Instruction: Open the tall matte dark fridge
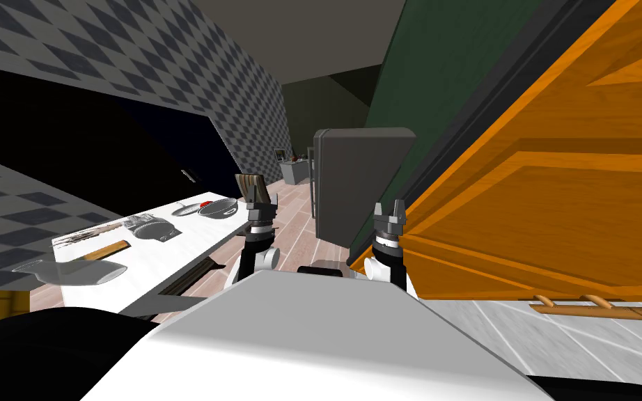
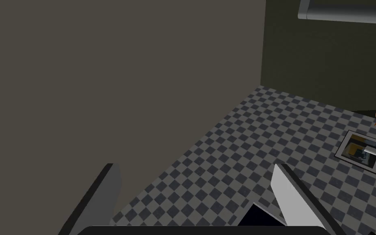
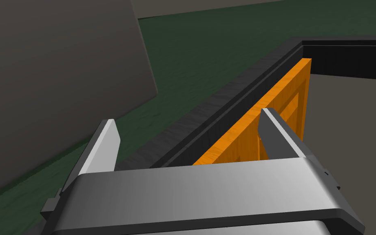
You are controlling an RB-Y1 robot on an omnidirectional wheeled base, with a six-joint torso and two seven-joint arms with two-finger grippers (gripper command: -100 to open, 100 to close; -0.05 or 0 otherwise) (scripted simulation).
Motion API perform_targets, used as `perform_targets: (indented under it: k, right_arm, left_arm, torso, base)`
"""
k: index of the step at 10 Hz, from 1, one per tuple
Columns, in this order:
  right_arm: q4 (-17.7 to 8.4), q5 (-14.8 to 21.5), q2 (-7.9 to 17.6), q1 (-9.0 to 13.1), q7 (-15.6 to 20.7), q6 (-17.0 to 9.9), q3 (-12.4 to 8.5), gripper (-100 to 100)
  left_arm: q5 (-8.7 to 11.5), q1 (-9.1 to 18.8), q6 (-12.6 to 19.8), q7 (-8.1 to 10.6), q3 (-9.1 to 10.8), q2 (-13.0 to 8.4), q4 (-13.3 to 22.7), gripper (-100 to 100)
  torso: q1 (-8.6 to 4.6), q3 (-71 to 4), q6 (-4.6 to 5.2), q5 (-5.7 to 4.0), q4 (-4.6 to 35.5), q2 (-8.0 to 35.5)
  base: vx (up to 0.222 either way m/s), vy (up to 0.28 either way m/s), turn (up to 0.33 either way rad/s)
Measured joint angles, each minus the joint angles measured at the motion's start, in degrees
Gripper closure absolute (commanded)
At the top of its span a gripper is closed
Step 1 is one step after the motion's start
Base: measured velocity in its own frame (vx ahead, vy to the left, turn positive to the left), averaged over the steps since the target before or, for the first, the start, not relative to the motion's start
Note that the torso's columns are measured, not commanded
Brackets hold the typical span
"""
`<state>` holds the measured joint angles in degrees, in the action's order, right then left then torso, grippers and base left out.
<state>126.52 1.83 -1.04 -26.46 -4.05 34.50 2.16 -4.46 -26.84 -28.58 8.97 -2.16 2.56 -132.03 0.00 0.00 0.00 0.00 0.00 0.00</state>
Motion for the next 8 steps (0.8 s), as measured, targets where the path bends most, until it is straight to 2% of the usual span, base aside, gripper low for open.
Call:
perform_targets:
  k: [2, 8]
  right_arm:
    - [0.0, 0.0, 0.0, 0.0, 0.0, 0.0, 0.0, 0]
    - [0.0, 0.0, 0.0, 0.0, 0.0, 0.0, 0.0, 0]
  left_arm:
    - [0.0, 0.0, 0.0, 0.00, 0.00, 0.0, 0.0, 0]
    - [0.0, 0.0, 0.0, 0.00, 0.00, 0.0, 0.0, 0]
  torso:
    - [0.00, -12.0, 0.00, 0.00, 6.0, 6.0]
    - [0.00, -62.3, 0.00, 0.00, 31.1, 31.2]
  base:
    - [0.000, 0.000, 0.000]
    - [0.000, 0.000, 0.000]
